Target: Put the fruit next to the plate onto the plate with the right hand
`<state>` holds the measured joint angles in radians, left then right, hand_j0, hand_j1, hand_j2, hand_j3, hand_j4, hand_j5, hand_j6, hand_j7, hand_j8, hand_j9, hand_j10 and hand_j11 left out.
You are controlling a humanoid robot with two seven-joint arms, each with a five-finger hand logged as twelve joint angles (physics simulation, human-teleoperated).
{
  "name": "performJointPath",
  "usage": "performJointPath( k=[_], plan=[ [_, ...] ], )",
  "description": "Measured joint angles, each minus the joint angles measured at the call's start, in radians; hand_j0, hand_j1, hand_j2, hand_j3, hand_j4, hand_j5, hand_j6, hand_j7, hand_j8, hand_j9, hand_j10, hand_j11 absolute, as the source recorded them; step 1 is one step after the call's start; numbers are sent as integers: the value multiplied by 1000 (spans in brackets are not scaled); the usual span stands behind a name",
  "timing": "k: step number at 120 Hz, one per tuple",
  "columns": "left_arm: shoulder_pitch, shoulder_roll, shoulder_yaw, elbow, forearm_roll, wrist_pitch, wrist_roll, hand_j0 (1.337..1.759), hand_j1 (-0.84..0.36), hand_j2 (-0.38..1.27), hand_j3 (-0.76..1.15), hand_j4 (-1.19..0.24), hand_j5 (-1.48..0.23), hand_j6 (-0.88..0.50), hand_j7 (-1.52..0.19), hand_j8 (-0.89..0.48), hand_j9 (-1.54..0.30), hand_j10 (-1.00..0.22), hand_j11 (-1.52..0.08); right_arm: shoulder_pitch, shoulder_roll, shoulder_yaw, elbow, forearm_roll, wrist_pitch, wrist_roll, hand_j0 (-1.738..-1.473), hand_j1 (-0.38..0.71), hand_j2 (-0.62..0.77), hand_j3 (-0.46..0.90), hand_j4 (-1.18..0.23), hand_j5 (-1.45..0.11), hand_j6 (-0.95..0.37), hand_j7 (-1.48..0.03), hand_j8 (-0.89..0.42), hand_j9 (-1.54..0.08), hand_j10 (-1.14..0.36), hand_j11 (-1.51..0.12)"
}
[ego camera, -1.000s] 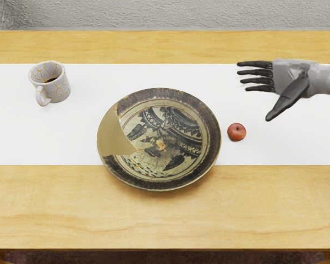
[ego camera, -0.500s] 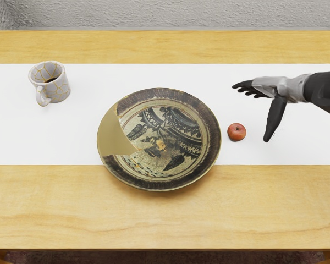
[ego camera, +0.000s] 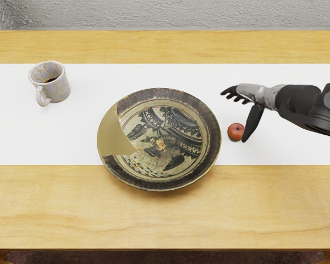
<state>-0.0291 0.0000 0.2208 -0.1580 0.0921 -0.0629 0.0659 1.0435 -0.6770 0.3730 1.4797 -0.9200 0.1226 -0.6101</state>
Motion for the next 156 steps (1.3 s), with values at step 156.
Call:
performJointPath(
  k=[156],
  plan=[
    [0, 0, 0, 0, 0, 0, 0, 1658, 55, 49, 0, -245, -318, -245, -318, -245, -318, -245, -318, -142, 28, -182, 44, -274, -435, -1, -1658, 136, -72, 0, -428, -519, -421, -532, -431, -534, -419, -534]
  ],
)
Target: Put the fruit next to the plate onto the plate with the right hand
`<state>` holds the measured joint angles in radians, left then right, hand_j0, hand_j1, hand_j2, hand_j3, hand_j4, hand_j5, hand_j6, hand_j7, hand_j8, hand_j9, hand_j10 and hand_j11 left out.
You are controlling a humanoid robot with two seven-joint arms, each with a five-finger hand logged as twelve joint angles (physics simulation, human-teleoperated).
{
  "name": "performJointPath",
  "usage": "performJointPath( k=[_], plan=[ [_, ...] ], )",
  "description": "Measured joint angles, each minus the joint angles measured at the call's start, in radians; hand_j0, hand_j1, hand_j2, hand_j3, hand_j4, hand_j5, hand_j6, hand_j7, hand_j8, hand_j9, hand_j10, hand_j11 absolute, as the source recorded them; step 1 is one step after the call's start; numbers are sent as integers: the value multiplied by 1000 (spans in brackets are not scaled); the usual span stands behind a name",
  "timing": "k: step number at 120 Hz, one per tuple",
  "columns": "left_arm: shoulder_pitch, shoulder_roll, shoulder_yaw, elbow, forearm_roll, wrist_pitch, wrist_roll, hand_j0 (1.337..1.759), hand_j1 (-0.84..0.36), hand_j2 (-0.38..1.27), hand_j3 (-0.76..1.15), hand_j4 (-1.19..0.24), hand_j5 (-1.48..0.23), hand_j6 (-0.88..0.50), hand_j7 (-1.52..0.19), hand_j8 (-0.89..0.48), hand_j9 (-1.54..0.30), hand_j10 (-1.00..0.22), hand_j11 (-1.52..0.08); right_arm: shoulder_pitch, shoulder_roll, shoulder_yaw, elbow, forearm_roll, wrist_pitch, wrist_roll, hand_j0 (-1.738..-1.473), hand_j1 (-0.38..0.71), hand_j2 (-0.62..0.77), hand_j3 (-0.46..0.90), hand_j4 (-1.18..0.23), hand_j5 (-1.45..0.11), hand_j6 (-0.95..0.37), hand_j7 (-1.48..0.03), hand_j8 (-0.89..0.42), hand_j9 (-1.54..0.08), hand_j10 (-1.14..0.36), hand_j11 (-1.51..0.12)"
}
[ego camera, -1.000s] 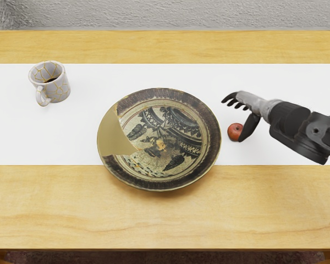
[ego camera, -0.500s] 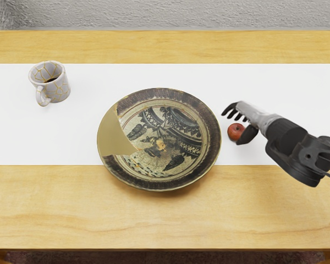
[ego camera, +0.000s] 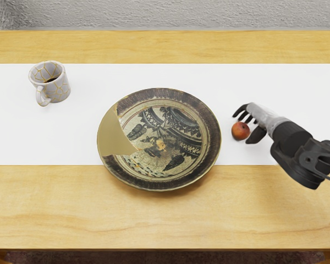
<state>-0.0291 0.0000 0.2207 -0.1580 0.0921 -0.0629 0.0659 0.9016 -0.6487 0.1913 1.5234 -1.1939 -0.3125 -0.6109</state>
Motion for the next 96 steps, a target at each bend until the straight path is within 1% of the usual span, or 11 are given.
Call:
performJointPath(
  k=[14, 28, 40, 67, 85, 96],
  plan=[
    [0, 0, 0, 0, 0, 0, 0, 1658, 55, 49, 0, -245, -318, -245, -318, -245, -318, -245, -318, 4, 25, 2, -27, 1, 0, 0, -1658, 134, -74, 0, -418, -521, -415, -528, -420, -530, -413, -529],
    [0, 0, 0, 0, 0, 0, 0, 1658, 55, 49, 0, -245, -318, -245, -318, -245, -318, -245, -318, 5, 42, 3, -35, -2, -1, 0, -1658, 136, -71, 0, -417, -528, -415, -532, -418, -533, -414, -533],
    [0, 0, 0, 0, 0, 0, 0, 1658, 55, 49, 0, -245, -318, -245, -318, -245, -318, -245, -318, 0, 55, -2, -30, -9, -21, 0, -1658, 159, -99, 0, -417, -536, -418, -537, -419, -538, -416, -538],
    [0, 0, 0, 0, 0, 0, 0, 1658, 55, 49, 0, -245, -318, -245, -318, -245, -318, -245, -318, -27, 61, -17, -8, -48, -77, 0, -1658, 159, -87, 0, -425, -548, -425, -548, -420, -549, -424, -548],
    [0, 0, 0, 0, 0, 0, 0, 1658, 55, 49, 0, -245, -318, -245, -318, -245, -318, -245, -318, -38, 63, -21, -7, -61, -89, 0, -1658, 164, -81, 0, -443, -548, -392, -559, -408, -557, -438, -557],
    [0, 0, 0, 0, 0, 0, 0, 1658, 55, 49, 0, -245, -318, -245, -318, -245, -318, -245, -318, -40, 64, -22, -8, -62, -94, 0, -1658, 199, -86, 0, -472, -587, -414, -598, -444, -596, -468, -595]
  ],
)
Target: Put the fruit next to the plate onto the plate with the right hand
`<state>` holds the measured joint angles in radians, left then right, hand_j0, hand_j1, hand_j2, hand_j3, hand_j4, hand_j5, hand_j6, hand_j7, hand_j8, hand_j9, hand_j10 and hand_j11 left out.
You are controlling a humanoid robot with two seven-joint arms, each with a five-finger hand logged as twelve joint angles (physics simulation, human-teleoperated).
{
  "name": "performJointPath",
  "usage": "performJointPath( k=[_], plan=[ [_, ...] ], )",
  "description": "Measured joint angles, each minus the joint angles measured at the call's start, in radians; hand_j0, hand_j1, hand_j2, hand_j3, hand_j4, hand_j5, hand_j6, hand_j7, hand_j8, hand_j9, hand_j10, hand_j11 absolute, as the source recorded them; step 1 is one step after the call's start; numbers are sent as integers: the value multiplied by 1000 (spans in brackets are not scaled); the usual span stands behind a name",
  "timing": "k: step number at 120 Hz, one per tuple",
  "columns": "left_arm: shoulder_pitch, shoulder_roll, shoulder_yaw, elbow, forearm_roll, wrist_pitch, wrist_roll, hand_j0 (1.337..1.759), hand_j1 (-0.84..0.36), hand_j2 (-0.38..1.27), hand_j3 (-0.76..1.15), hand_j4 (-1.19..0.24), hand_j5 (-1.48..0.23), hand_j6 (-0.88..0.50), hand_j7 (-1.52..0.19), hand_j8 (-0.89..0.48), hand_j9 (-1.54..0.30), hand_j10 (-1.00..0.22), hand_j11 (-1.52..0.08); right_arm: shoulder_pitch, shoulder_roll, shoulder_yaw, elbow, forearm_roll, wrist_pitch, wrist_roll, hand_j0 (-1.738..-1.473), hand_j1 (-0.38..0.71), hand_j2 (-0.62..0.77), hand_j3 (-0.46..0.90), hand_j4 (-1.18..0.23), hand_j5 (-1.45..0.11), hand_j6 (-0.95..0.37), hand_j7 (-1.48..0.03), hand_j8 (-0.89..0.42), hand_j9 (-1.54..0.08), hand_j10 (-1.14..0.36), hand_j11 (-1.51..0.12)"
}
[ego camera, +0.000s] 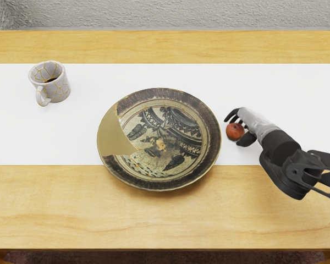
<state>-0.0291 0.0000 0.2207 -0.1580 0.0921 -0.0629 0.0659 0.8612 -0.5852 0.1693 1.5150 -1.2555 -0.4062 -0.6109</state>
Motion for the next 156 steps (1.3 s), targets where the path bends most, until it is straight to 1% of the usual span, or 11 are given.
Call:
performJointPath(
  k=[42, 53, 58, 64, 73, 83, 88, 101, 113, 134, 156],
  plan=[
    [0, 0, 0, 0, 0, 0, 0, 1658, 55, 49, 0, -245, -318, -245, -318, -245, -318, -245, -318, -8, 1, 8, -6, 9, -32, 0, -1655, 271, 212, -1, -648, -815, -516, -828, -488, -828, -642, -828],
    [0, 0, 0, 0, 0, 0, 0, 1658, 55, 49, 0, -245, -318, -245, -318, -245, -318, -245, -318, -15, 12, 10, -19, 1, -33, -2, -1646, 242, 142, -2, -706, -866, -509, -892, -472, -896, -692, -895],
    [0, 0, 0, 0, 0, 0, 0, 1658, 55, 49, 0, -245, -318, -245, -318, -245, -318, -245, -318, -19, 16, 10, -25, -1, -34, -2, -1645, 250, 197, -6, -736, -877, -504, -918, -490, -919, -715, -917],
    [0, 0, 0, 0, 0, 0, 0, 1658, 55, 49, 0, -245, -318, -245, -318, -245, -318, -245, -318, -22, 19, 11, -30, 0, -35, -1, -1636, 241, 67, 207, -735, -899, -483, -946, -462, -942, -738, -942],
    [0, 0, 0, 0, 0, 0, 0, 1658, 55, 49, 0, -245, -318, -245, -318, -245, -318, -245, -318, -24, 21, 13, -34, 4, -35, -1, -1633, 214, -31, 273, -707, -946, -437, -986, -449, -986, -765, -986],
    [0, 0, 0, 0, 0, 0, 0, 1658, 55, 49, 0, -245, -318, -245, -318, -245, -318, -245, -318, -20, 20, 15, -33, 26, -36, 0, -1646, 198, -32, 178, -702, -981, -426, -1021, -431, -1023, -787, -1025],
    [0, 0, 0, 0, 0, 0, 0, 1658, 55, 49, 0, -245, -318, -245, -318, -245, -318, -245, -318, -19, 12, 23, -28, 43, -34, 0, -1643, 200, 88, 2, -718, -999, -446, -1034, -450, -1040, -796, -1042],
    [0, 0, 0, 0, 0, 0, 0, 1658, 55, 49, 0, -245, -318, -245, -318, -245, -318, -245, -318, -13, -25, 41, -4, 84, -29, 0, -1646, 218, 277, 0, -772, -1038, -496, -1061, -497, -1074, -811, -1076],
    [0, 0, 0, 0, 0, 0, 0, 1658, 55, 49, 0, -245, -318, -245, -318, -245, -318, -245, -318, 11, -59, 51, 21, 135, -21, 0, -1649, 240, 361, 0, -797, -1076, -487, -1079, -478, -1100, -820, -1102],
    [0, 0, 0, 0, 0, 0, 0, 1658, 55, 49, 0, -245, -318, -245, -318, -245, -318, -245, -318, 80, -121, 67, 63, 245, 32, 0, -1652, 271, 401, 1, -811, -1127, -458, -1094, -442, -1130, -824, -1133],
    [0, 0, 0, 0, 0, 0, 0, 1658, 55, 49, 0, -245, -318, -245, -318, -245, -318, -245, -318, 106, -173, 178, 78, 364, 190, 0, -1654, 287, 417, 1, -815, -1155, -441, -1100, -421, -1145, -825, -1150]
  ],
)
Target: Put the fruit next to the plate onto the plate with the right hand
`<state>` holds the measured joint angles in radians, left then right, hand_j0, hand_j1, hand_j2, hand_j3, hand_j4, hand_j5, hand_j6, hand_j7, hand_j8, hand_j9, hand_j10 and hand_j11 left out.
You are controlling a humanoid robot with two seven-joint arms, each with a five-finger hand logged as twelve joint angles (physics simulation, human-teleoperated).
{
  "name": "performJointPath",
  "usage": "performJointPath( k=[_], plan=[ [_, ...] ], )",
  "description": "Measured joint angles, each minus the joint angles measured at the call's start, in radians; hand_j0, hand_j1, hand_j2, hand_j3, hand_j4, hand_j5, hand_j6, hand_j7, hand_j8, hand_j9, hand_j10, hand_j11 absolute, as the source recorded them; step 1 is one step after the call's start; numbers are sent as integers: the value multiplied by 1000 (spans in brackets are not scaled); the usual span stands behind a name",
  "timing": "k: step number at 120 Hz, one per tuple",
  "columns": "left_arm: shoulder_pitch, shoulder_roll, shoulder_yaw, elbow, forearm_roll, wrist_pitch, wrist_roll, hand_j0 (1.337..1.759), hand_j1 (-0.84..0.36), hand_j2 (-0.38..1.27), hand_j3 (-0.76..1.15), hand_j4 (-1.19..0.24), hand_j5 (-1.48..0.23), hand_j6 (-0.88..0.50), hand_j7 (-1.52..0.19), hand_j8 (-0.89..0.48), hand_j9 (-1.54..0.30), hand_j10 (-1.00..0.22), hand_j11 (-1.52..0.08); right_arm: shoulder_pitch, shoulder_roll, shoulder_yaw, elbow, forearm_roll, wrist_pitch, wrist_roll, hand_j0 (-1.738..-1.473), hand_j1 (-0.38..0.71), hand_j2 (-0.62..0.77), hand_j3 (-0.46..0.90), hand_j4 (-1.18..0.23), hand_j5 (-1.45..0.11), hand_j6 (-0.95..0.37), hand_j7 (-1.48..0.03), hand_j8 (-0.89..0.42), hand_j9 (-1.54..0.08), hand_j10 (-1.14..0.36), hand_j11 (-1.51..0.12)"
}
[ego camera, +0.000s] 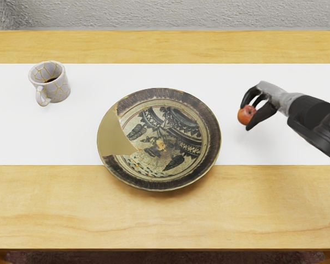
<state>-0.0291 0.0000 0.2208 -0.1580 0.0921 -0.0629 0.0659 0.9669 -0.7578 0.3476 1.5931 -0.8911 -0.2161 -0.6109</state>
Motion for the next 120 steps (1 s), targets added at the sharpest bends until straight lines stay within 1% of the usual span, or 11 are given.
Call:
performJointPath(
  k=[19, 30, 48, 60, 80, 100, 120],
  plan=[
    [0, 0, 0, 0, 0, 0, 0, 1658, 55, 49, 0, -245, -318, -245, -318, -245, -318, -245, -318, 5, -61, 132, 23, 145, 175, 0, -1655, 298, 431, 1, -814, -1166, -435, -1101, -414, -1149, -824, -1153],
    [0, 0, 0, 0, 0, 0, 0, 1658, 55, 49, 0, -245, -318, -245, -318, -245, -318, -245, -318, 8, -76, 199, 29, 214, 272, -1, -1655, 299, 434, 1, -814, -1168, -438, -1101, -410, -1147, -826, -1150],
    [0, 0, 0, 0, 0, 0, 0, 1658, 55, 49, 0, -245, -318, -245, -318, -245, -318, -245, -318, 37, -75, 256, 42, 309, 368, -1, -1654, 295, 429, 0, -818, -1166, -451, -1102, -413, -1128, -838, -1128],
    [0, 0, 0, 0, 0, 0, 0, 1658, 55, 49, 0, -245, -318, -245, -318, -245, -318, -245, -318, 62, -35, 266, 49, 336, 392, -1, -1654, 294, 427, 0, -822, -1163, -438, -1103, -418, -1119, -845, -1116],
    [0, 0, 0, 0, 0, 0, 0, 1658, 56, 49, 0, -245, -318, -245, -318, -245, -318, -245, -318, 93, 76, 263, 52, 296, 398, -1, -1654, 296, 437, 0, -826, -1172, -448, -1109, -424, -1126, -849, -1122],
    [0, 0, 0, 0, 0, 0, 0, 1658, 56, 48, 0, -245, -318, -245, -318, -245, -318, -245, -318, 107, 192, 240, 51, 193, 392, -1, -1654, 288, 426, 0, -827, -1185, -449, -1114, -419, -1135, -852, -1132],
    [0, 0, 0, 0, 0, 0, 0, 1658, 56, 48, 0, -245, -318, -245, -318, -245, -318, -245, -318, 110, 282, 170, 43, 64, 353, -1, -1654, 286, 421, 1, -826, -1192, -438, -1116, -417, -1143, -851, -1140]
  ],
)
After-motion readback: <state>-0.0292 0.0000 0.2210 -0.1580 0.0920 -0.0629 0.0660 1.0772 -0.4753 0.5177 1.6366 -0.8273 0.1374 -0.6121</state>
